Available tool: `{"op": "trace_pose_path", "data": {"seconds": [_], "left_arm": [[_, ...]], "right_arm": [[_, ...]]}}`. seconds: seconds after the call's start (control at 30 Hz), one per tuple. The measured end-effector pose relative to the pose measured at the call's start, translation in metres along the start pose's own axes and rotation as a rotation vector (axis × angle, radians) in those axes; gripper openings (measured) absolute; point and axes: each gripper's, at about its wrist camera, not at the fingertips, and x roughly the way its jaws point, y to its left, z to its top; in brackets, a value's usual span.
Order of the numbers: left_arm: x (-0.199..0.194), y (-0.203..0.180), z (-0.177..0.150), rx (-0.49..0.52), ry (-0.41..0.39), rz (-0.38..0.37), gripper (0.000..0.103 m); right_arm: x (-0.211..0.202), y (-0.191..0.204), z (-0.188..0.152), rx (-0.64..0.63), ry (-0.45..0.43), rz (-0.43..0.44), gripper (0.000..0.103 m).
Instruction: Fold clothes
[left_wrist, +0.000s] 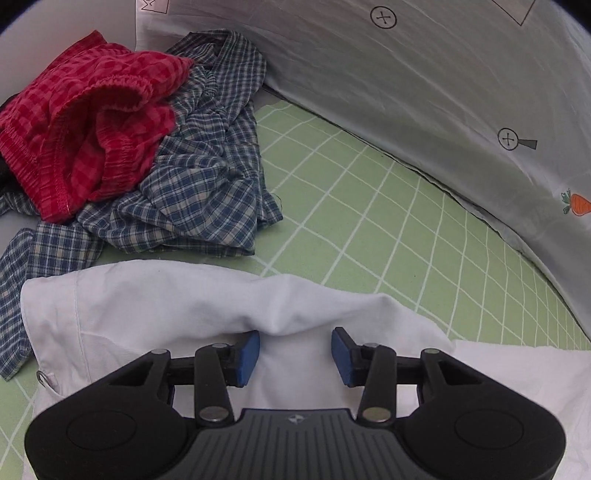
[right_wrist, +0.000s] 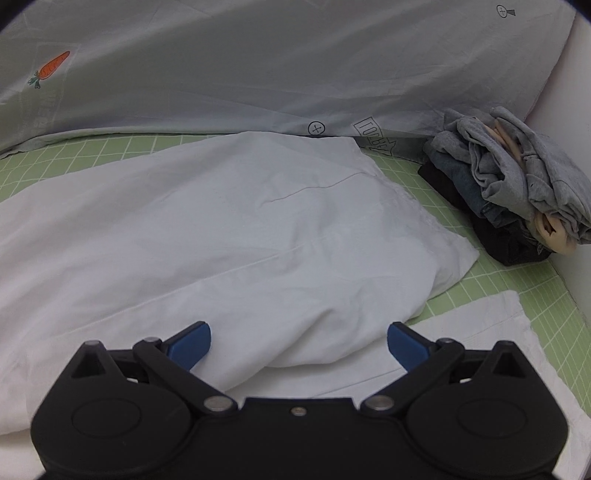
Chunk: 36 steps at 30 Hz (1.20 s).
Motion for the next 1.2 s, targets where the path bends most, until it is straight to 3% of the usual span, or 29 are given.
{"op": "trace_pose_path", "data": {"seconds": [0.17, 0.37, 0.5, 0.63, 0.7, 0.73, 0.83, 0.9, 1.0, 1.2], "left_arm": [[0.002, -0.004, 0.004, 0.009, -0.014, 0.044, 0.045], [0.002, 0.003, 0.009, -0.054, 0.000, 0.028, 0.044], [0.000, 0.005, 0.009, -0.058, 0.004, 0.020, 0.044], [-0.023, -0.004, 0.005, 0.053, -0.021, 0.006, 0.046], [-0.049, -0.009, -0.005, 0.129, -0.070, -0.004, 0.053], [-0.062, -0.011, -0.010, 0.163, -0.093, -0.007, 0.058], [-0.095, -0.008, -0.030, 0.160, -0.112, -0.001, 0.060], [-0.110, -0.002, -0.050, 0.135, -0.084, -0.054, 0.061], [-0.121, -0.003, -0.090, 0.170, -0.010, -0.086, 0.061], [-0.129, -0.027, -0.184, 0.371, 0.174, -0.075, 0.061]], "right_arm": [[0.010, -0.005, 0.005, 0.029, -0.004, -0.005, 0.103], [0.029, -0.039, 0.017, 0.141, -0.021, -0.023, 0.103], [0.056, -0.070, 0.016, 0.221, 0.040, -0.077, 0.103], [0.053, -0.097, 0.010, 0.287, 0.036, -0.067, 0.103], [0.039, -0.103, 0.006, 0.286, 0.008, -0.072, 0.103], [0.031, -0.107, -0.001, 0.299, -0.003, -0.071, 0.103], [0.005, -0.122, -0.020, 0.336, -0.037, -0.068, 0.103], [-0.008, -0.131, -0.038, 0.375, -0.032, -0.050, 0.103], [-0.028, -0.143, -0.071, 0.436, -0.019, -0.013, 0.103], [-0.055, -0.174, -0.144, 0.574, 0.068, 0.094, 0.103]]}}
